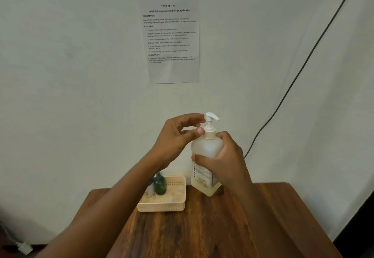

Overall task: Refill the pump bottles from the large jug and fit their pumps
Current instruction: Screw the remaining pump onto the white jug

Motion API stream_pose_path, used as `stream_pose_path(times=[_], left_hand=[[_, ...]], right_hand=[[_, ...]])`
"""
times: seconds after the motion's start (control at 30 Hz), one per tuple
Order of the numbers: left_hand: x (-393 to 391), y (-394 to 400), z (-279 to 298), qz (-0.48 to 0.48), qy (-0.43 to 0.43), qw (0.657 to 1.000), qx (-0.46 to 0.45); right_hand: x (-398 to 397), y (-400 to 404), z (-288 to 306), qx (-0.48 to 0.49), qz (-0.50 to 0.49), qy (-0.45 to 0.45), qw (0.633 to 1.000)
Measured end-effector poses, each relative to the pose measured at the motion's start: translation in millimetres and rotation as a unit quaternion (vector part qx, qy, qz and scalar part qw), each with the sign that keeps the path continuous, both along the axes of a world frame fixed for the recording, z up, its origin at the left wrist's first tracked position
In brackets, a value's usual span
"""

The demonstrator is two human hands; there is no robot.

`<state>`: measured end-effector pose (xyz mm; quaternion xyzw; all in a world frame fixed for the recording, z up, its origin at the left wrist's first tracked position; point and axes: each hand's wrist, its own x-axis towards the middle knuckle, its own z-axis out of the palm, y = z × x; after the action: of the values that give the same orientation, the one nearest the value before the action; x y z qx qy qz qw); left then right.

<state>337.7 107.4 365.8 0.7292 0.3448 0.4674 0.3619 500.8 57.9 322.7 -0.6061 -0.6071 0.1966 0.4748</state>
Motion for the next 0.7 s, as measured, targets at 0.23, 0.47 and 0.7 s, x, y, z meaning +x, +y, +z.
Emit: stream_pose_path(times=[0.23, 0.47, 0.7], left_hand=[[-13.9, 28.1, -58.5, 0.113, 0.115, 0.987, 0.024], [-18.4, 61.7, -134.6, 0.133, 0.203, 0.969, 0.044], [-11.0, 96.3, -204.7, 0.132, 0.280, 0.951, 0.030]], right_hand=[[0.6, 33.0, -49.0, 0.014, -0.116, 0.029, 0.993], [2.8, 71.6, -102.2, 0.013, -0.200, 0.057, 0.978], [11.4, 117.1, -159.2, -0.022, -0.218, 0.049, 0.974]])
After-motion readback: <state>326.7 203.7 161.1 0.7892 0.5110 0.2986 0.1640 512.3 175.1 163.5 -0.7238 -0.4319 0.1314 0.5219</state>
